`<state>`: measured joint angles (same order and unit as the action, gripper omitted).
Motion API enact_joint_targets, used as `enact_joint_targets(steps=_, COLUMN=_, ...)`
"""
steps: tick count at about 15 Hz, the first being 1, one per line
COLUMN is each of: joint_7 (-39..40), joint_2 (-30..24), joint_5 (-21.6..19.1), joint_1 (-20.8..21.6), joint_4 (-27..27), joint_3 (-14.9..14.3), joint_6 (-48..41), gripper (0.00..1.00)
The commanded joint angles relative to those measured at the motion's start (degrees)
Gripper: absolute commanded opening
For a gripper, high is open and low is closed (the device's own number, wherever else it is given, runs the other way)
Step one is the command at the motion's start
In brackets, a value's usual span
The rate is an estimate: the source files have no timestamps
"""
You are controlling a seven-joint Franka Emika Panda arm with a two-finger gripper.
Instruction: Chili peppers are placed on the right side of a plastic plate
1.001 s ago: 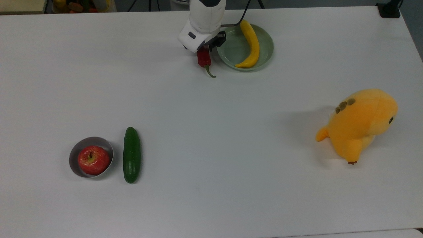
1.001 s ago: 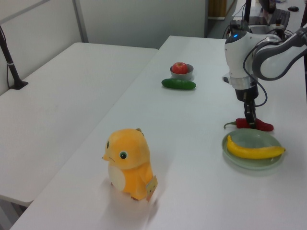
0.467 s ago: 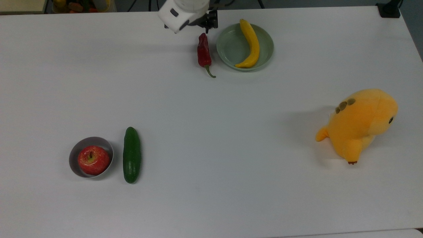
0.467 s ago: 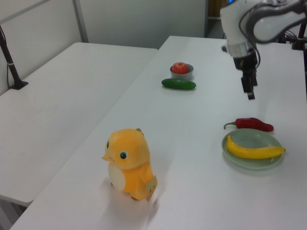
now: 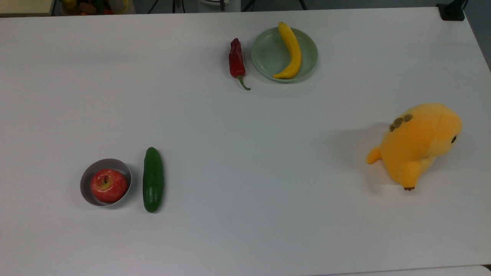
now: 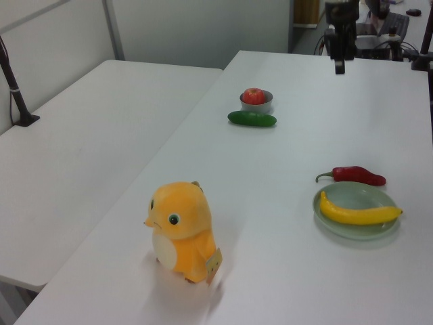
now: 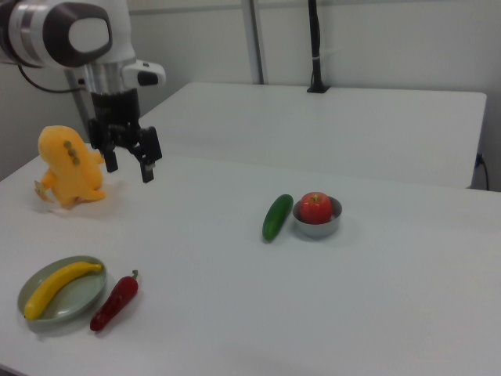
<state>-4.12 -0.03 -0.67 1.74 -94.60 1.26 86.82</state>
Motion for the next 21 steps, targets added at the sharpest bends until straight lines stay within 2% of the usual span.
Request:
enact_joint_targets(steps=1, joint_7=-0.97, joint_2=0.12, joint_5=-1.43, joint_1=0.72, joint_4=6.07, joint_3=-1.60, joint_6=-2.53, gripper=1.00)
enact_joint_targets(steps=3, joint_7=-0.89, joint_2=0.12, joint_5=-3.19, joint_1=0.81, joint_4=6.53, joint_3=-2.83, joint_6=-2.27, gripper=1.00)
enact_joint_targets(steps=5, joint_7=-0.36, joint_2=0.12, joint_5=-3.55, joint_1=1.07, joint_4=6.35, joint_3=-2.84, joint_6=-1.66, gripper=1.00)
enact_joint_targets(steps=7, joint_7=1.12, joint_2=0.29, joint_5=-3.72, joint_1=1.08, joint_4=6.09, joint_3=-2.84, joint_6=2.70, gripper=1.00)
enact_joint_targets(steps=12, joint_7=12.19, joint_2=0.56, joint_5=-5.03, joint_1=0.99, joint_4=5.21, joint_3=-2.92, joint_6=8.27, gripper=1.00)
enact_joint_targets(steps=21, joint_7=12.03, joint_2=0.20, joint_5=-5.92, joint_1=0.64, joint_4=4.77, joint_3=-3.37, joint_6=10.56, gripper=1.00)
